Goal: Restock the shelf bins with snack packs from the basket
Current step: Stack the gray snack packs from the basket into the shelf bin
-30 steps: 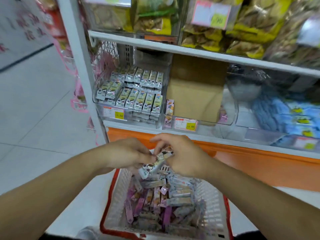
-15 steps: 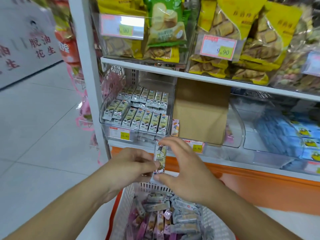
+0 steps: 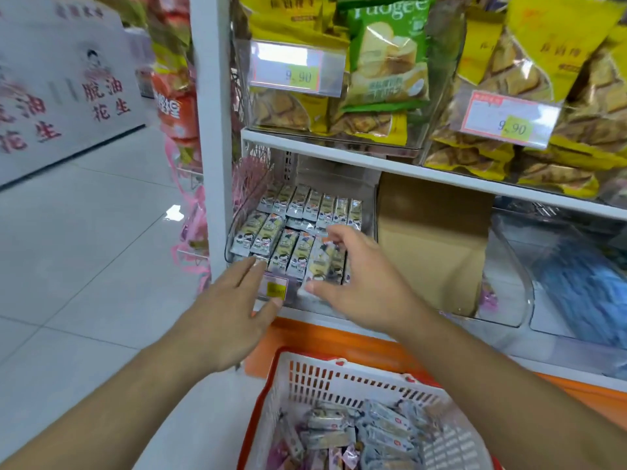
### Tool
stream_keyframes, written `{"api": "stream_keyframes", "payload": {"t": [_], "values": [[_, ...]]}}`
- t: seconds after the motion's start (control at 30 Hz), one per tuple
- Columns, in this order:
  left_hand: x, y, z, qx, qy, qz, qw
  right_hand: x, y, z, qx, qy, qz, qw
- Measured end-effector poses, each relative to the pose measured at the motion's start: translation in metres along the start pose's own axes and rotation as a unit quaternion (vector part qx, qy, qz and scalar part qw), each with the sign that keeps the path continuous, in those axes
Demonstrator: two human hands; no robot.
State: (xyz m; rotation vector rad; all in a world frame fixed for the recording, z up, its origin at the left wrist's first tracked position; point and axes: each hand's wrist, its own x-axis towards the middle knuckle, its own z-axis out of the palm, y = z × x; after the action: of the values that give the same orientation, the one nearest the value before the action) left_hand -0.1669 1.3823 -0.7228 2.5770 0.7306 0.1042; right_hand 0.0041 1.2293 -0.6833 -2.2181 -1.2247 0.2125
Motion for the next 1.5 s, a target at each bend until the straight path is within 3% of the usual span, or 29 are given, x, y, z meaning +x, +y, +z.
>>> {"api": "stream_keyframes", "payload": {"t": [0.23, 0.57, 0.8, 0.93, 1.07, 1.3, 1.5], "values": [[0.006, -0.005, -0.007, -0.015, -0.021, -0.027, 0.999, 0.093, -0.006, 0.034, -0.034, -0.042, 0.026, 0.998], [0.008, -0.005, -0.007, -0.020, -0.015, -0.023, 0.999, 0.116, -0.001, 0.053, -0.054, -0.066, 0.041, 0.996], [0.003, 0.006, -0.008, -0.027, 0.004, -0.017, 0.999, 0.095, -0.005, 0.038, -0.033, -0.080, 0.030, 0.996], [-0.008, 0.019, -0.011, -0.038, 0.046, 0.021, 0.998, 0.052, -0.011, 0.018, -0.012, -0.015, -0.010, 1.000], [-0.015, 0.025, 0.012, -0.039, 0.027, 0.024, 0.999, -0.021, 0.003, 0.010, 0.046, 0.020, -0.053, 0.997], [-0.041, 0.014, 0.130, -0.001, -0.118, -0.012, 0.993, -0.133, 0.102, 0.070, 0.019, -0.170, 0.120, 0.978], [-0.066, -0.031, 0.216, -0.008, -0.130, -0.093, 0.987, -0.170, 0.176, 0.149, -0.035, -0.279, 0.187, 0.941]]}}
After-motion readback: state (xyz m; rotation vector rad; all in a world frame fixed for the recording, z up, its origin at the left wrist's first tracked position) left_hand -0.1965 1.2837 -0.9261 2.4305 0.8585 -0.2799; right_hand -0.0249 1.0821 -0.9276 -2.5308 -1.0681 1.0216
